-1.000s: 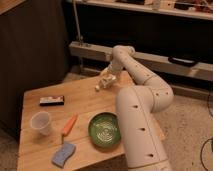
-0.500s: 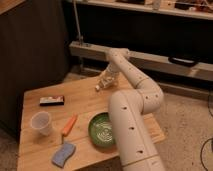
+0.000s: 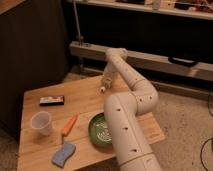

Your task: Place the bottle in the ceramic bowl

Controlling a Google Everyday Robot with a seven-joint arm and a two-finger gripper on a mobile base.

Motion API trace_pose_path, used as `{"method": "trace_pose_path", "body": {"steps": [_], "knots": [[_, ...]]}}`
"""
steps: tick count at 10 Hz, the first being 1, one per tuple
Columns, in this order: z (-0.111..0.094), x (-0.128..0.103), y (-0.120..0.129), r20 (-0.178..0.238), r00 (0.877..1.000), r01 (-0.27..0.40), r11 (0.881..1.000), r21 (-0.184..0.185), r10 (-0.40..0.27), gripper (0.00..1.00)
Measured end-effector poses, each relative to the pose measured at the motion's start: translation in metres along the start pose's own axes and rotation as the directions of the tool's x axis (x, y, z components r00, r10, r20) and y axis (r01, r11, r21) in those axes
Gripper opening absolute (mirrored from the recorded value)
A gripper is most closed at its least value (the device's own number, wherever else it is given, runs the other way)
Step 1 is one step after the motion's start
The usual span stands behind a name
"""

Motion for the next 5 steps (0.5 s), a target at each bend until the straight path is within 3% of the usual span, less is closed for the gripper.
{"method": "trace_pose_path", "body": {"steps": [2,4,5], "knots": [[-0.037,0.024,0.009,-0.017,0.997,0.070,0.998,0.001,-0.070,0.00],[-0.090,0.075,0.012,-0.055,0.989,0.141,0.990,0.012,-0.140,0.00],[-0.105,0.098,0.014,-0.073,0.984,0.164,0.986,0.018,-0.162,0.00]]}}
